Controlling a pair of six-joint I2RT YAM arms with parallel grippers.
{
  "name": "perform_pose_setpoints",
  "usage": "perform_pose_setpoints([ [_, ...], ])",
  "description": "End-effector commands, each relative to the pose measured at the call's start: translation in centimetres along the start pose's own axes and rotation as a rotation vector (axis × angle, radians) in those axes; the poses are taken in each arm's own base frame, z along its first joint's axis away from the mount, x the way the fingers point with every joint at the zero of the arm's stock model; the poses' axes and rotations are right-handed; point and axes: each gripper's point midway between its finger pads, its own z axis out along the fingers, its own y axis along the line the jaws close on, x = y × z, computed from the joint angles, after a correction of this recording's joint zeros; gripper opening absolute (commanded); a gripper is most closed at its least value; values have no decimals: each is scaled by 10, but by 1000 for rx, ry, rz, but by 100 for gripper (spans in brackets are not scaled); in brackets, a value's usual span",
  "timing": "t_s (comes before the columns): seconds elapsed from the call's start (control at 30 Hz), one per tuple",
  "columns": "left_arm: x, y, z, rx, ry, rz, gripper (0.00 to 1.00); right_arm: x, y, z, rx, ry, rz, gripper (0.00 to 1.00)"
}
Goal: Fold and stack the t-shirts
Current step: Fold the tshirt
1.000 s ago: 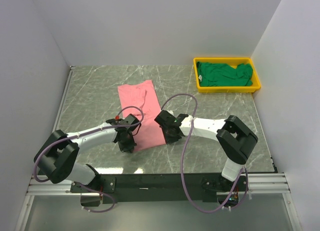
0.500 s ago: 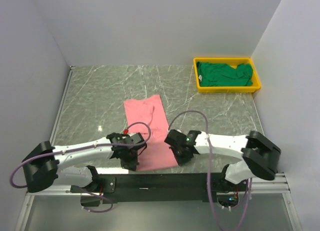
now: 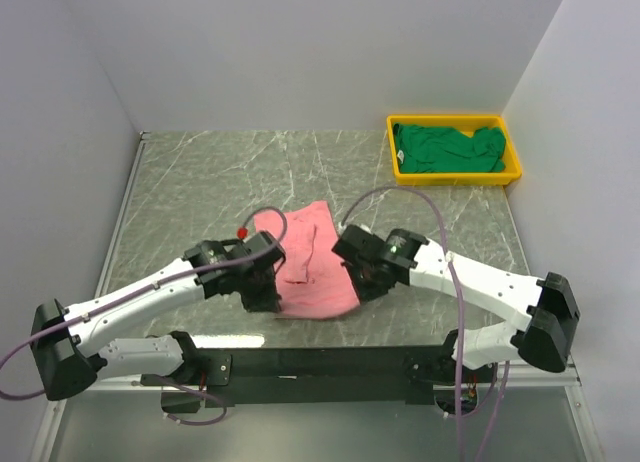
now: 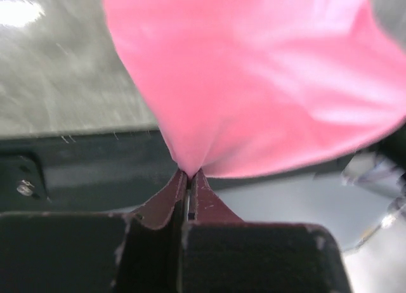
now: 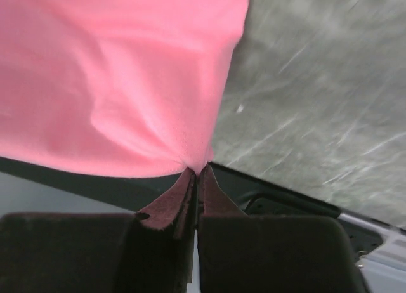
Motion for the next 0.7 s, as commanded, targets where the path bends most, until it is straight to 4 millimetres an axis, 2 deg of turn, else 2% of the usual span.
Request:
perform_pose_setpoints([
  [0.0, -37, 13, -12, -44, -101, 13, 1, -45, -20, -24, 92, -99, -13, 0],
  [0.03, -54, 14, -13, -31, -133, -4, 1, -53, -23, -25, 103, -104, -24, 0],
  [0.13, -79, 8, -15, -2, -168, -10, 1, -86, -31, -34, 93, -147, -1, 0],
  [0.2, -92, 1, -22, 10, -194, -3, 1, -106, -30, -43, 76, -185, 5, 0],
  [0.3, -112, -5, -25, 4, -229, 7, 1, -130, -34, -46, 75, -210, 7, 0],
  [0.4, -131, -4, -25, -4, -251, 9, 1, -150, -36, -44, 73, -225, 8, 0],
  [0.53, -156, -1, -20, -4, -273, -8, 1, -173, -42, -30, 92, -222, 9, 0],
  [0.6, -164, -2, -15, -3, -272, -12, 1, -188, -44, -30, 92, -243, 25, 0],
  [0.67, -173, 2, -12, -10, -278, -22, 1, -198, -45, -22, 90, -230, 33, 0],
])
